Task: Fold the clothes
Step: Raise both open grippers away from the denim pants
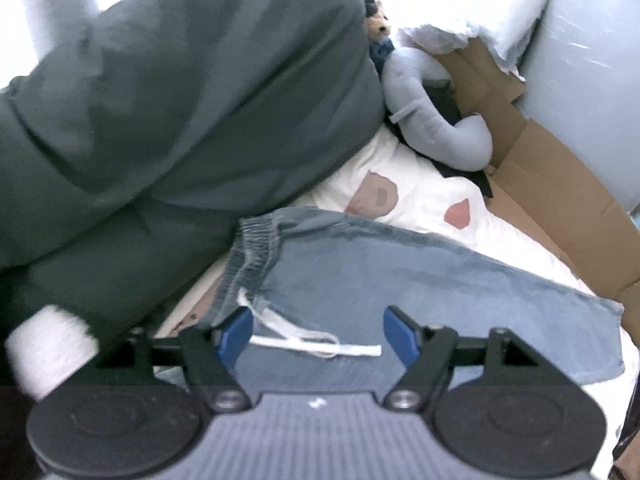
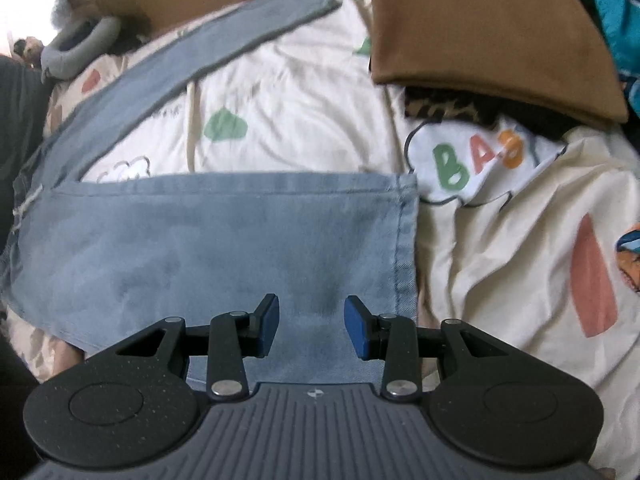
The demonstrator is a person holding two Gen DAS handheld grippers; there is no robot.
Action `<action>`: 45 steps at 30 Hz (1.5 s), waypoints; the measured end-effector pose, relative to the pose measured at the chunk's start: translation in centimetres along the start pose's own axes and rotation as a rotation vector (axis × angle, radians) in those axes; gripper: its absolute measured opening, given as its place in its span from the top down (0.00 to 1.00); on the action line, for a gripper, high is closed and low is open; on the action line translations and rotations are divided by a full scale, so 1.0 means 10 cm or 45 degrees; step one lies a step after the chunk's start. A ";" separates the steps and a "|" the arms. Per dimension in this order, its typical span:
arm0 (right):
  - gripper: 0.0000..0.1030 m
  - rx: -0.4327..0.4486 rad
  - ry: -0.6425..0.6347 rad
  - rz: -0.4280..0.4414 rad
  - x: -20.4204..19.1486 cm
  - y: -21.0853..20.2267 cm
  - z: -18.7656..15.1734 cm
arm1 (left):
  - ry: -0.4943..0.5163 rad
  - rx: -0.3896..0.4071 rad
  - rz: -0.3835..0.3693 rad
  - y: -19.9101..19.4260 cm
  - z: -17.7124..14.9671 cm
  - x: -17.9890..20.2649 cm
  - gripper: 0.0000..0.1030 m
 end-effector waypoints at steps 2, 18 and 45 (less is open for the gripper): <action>0.58 0.025 -0.007 0.001 0.01 -0.10 0.04 | -0.004 0.009 0.008 -0.14 -0.02 -0.05 0.28; 0.58 0.159 0.062 0.008 0.32 -1.15 0.05 | -0.114 0.083 -0.023 -1.20 -0.42 -0.29 0.24; 0.42 -0.028 0.305 0.181 0.54 -0.70 -0.64 | -0.424 -0.118 -0.081 -0.63 -2.33 -0.40 0.21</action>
Point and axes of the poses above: each gripper's, at about its wrist camera, not at the fingertips, and y roughly the way its jaws point, x to its right, z to its top, the point moved 8 cm from there along y, roughly the way its jaws point, and after that the axes turned 3 degrees about x, right-handed, at the moved point
